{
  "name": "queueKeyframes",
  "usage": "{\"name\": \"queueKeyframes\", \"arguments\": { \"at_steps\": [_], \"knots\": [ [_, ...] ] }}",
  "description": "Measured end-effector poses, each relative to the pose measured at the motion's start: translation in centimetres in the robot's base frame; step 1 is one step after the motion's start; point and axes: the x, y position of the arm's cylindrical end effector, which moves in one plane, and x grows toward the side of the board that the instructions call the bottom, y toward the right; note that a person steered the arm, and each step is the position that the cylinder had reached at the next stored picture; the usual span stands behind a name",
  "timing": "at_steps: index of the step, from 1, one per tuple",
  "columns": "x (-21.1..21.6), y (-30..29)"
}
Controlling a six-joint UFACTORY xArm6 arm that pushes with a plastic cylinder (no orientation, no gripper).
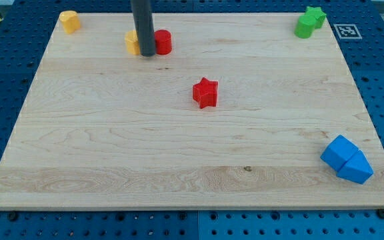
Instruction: Place the yellow hexagon to the right side of the yellow heart
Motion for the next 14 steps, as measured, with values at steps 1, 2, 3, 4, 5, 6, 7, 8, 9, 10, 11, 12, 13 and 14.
{"name": "queueKeyframes", "arguments": {
  "at_steps": [1,2,3,4,5,6,7,8,9,10,11,12,13,14],
  "knots": [
    [-1.1,-3.3],
    [-2.7,-3.9],
    [-3.7,-3.9],
    [-4.1,-3.5],
    [-5.2,-3.5],
    [-7.3,-5.4],
    [-8.4,-6.0],
    [-10.0,-6.0],
    [-10.5,-6.7],
    [-10.5,-5.7],
    [-10.2,-2.7],
    [-7.8,-3.0],
    [-6.2,-3.7],
    [-6.6,-6.0]
  ]
}}
